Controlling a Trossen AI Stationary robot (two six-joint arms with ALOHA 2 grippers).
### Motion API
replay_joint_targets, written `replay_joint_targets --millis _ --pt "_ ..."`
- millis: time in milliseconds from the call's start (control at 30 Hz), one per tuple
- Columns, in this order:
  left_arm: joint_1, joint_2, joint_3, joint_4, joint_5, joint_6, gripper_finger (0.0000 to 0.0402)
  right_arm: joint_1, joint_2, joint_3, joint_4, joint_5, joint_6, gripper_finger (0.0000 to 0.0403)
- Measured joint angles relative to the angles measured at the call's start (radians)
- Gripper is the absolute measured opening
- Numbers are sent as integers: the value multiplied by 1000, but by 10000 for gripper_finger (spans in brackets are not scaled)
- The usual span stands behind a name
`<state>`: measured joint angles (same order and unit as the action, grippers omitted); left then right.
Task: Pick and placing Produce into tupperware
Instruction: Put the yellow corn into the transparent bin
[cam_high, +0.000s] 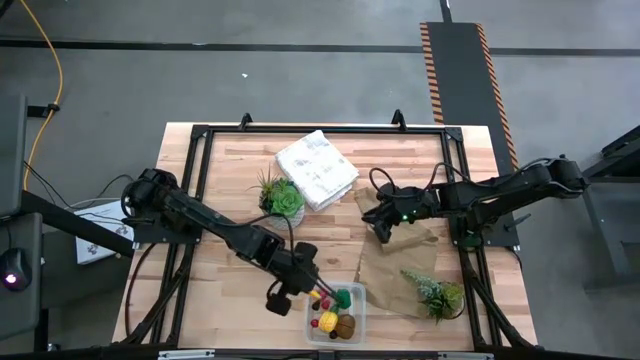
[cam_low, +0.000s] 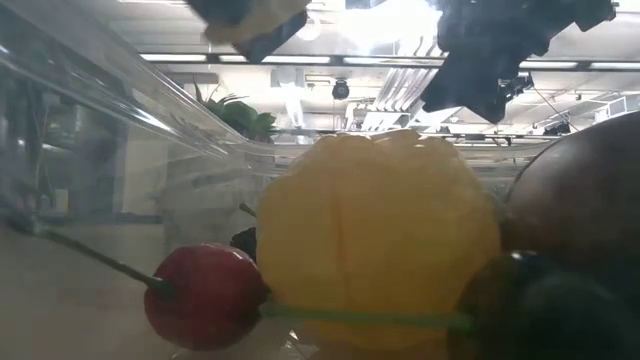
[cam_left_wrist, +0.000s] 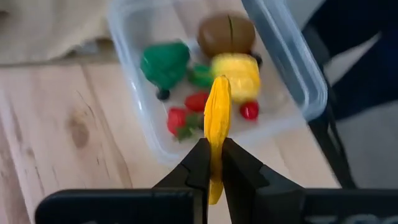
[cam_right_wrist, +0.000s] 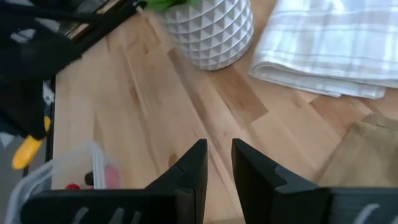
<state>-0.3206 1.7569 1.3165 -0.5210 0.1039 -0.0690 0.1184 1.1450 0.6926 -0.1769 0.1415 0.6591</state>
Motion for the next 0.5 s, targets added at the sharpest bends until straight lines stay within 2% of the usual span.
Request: replay_joint_targets --millis 300,500 --pt "0 0 34 82 -97 -180 21 0 0 0 1 -71 -114 62" --pt "-3 16 33 144 -108 -271 21 -1 0 0 26 -117 -167 62"
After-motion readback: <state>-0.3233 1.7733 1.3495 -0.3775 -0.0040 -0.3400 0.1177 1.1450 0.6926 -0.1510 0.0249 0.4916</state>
